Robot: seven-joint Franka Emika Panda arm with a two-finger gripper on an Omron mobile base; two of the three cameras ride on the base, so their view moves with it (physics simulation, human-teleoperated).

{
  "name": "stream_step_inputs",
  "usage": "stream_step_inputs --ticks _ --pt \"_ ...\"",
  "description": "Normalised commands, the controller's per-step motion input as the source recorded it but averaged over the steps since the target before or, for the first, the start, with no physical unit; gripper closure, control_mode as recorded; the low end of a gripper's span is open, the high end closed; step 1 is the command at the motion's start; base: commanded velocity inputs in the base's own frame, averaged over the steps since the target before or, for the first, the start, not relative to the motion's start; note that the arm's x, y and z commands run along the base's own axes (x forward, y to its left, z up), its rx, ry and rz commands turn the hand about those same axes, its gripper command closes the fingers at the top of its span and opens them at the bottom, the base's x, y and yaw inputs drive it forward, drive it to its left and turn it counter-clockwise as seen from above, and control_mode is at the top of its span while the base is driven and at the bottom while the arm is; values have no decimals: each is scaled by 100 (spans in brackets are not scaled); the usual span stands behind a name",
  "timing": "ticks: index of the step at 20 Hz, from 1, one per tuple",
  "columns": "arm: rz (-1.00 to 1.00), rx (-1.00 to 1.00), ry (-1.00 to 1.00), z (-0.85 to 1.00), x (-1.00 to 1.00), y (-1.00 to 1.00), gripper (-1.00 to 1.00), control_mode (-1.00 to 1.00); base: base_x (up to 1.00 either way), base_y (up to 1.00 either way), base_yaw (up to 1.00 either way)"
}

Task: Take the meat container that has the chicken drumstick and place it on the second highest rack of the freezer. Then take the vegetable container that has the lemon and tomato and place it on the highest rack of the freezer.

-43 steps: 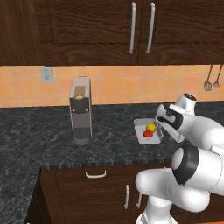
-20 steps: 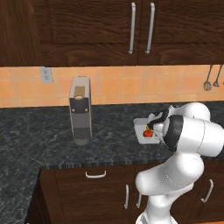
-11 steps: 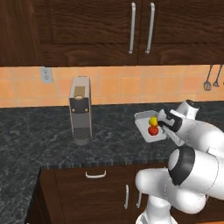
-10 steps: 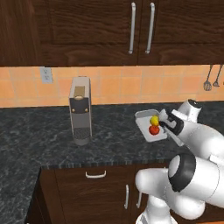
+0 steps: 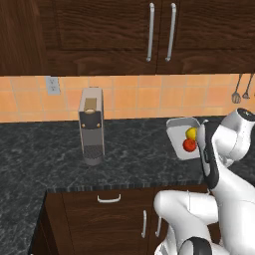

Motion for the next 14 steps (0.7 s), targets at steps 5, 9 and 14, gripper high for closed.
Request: stream_step_inputs --ticks 5,9,14 --pt "-16 2 0 76 -76 35 100 -100 0 0 0" --pt "-16 0 0 72 -19 50 100 -100 0 0 0" --pt "-10 0 0 33 -11 0 100 -100 0 0 0"
